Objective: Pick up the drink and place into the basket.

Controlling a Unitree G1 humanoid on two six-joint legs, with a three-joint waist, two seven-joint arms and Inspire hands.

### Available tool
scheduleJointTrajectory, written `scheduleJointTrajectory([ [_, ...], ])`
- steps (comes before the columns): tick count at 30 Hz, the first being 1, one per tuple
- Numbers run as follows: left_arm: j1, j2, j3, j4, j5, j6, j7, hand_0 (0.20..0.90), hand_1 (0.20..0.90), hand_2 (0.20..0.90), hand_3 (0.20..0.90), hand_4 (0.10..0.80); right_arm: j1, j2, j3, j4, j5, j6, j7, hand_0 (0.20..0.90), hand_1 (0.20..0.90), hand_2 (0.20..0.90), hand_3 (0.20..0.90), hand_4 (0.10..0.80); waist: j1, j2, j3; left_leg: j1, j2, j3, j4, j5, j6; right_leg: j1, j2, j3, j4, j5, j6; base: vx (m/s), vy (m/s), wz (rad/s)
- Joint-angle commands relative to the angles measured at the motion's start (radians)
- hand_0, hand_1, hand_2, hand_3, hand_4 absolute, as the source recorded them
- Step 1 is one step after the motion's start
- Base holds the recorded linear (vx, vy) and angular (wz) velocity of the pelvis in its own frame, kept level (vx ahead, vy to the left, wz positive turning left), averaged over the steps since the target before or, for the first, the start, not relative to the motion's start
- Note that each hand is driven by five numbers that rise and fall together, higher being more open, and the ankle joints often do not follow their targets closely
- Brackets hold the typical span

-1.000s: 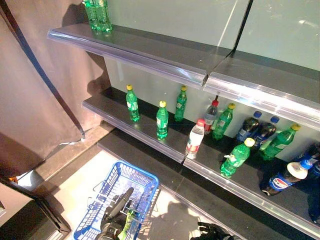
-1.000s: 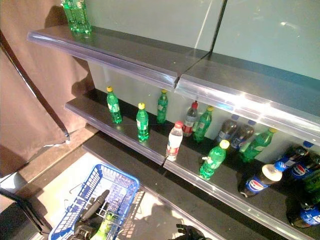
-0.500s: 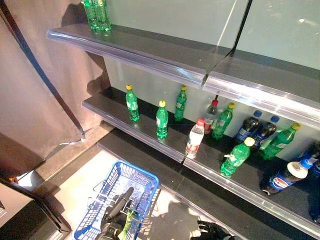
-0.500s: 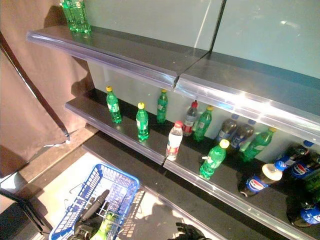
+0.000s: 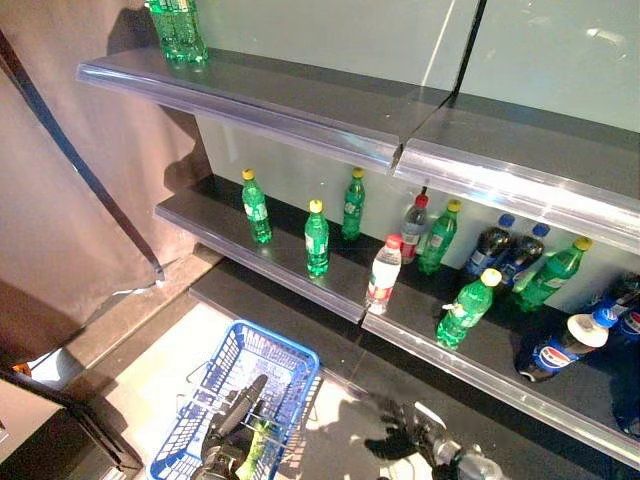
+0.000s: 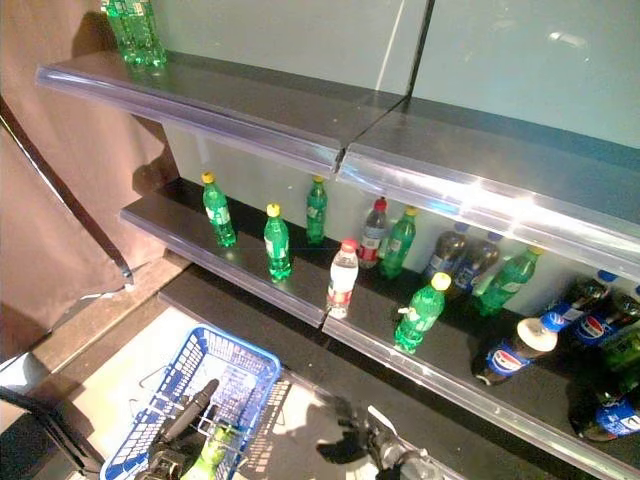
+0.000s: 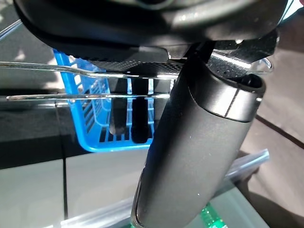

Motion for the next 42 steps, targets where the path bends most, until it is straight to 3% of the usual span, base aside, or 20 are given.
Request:
scheduleJointTrajectory([
  [1,-0.118,0.028,0.079,-0.288,0.068,-0.11,-0.074,0.3,0.3,0.3,0.2,0.1,-0.039,-0.062,-0.006,-0.169,0.077,-0.126,0.033,0.9,0.9,0.9,0.9,0.8,-0.008,-0.014,-0.003,-0.028,-0.033,0.034,0.003,-0.025,0.005,0.009,0.028,0.071,0.009,-0.052,0.008,-0.009,-0.052,0.01],
  [13,-0.08,0.019,0.092,-0.354,0.104,-0.093,-0.036,0.3,0.3,0.3,0.2,0.1,-0.059,-0.139,-0.181,-0.629,0.267,-0.297,0.127,0.9,0.9,0.9,0.9,0.8,-0.022,-0.026,-0.015,-0.031,-0.016,0.05,0.003,-0.029,0.006,0.002,0.037,0.093,0.004,-0.053,0.016,-0.002,-0.016,0.0],
  [17,-0.079,0.012,0.099,-0.356,0.11,-0.088,-0.038,0.3,0.3,0.3,0.2,0.1,-0.08,-0.13,-0.231,-0.687,0.305,-0.329,0.104,0.9,0.9,0.9,0.9,0.8,-0.024,-0.023,-0.02,-0.03,-0.014,0.057,0.003,-0.033,0.007,0.0,0.036,0.095,0.005,-0.055,0.016,0.006,0.014,-0.06],
  [27,-0.075,-0.01,0.129,-0.359,0.115,-0.079,-0.027,0.3,0.3,0.3,0.2,0.1,-0.098,-0.075,-0.355,-0.805,0.349,-0.466,-0.026,0.9,0.9,0.9,0.9,0.8,-0.038,-0.012,-0.038,-0.024,-0.019,0.075,0.003,-0.053,0.014,-0.007,0.019,0.108,0.007,-0.057,0.022,0.012,0.044,-0.08],
  [34,-0.077,-0.017,0.151,-0.337,0.119,-0.066,-0.046,0.3,0.3,0.3,0.2,0.1,-0.075,-0.074,-0.405,-0.766,0.261,-0.513,-0.211,0.9,0.9,0.9,0.9,0.8,-0.054,-0.012,-0.045,-0.019,-0.022,0.097,0.003,-0.06,0.019,-0.014,0.011,0.114,0.009,-0.053,0.028,0.0,0.015,-0.02],
  [42,-0.086,-0.02,0.163,-0.314,0.13,-0.05,-0.062,0.3,0.3,0.3,0.2,0.1,-0.047,-0.078,-0.431,-0.765,0.226,-0.541,-0.321,0.9,0.9,0.9,0.9,0.8,-0.083,-0.013,-0.046,0.002,-0.031,0.127,0.008,-0.07,0.033,-0.025,0.013,0.143,0.037,-0.065,0.027,-0.004,0.044,-0.16],
])
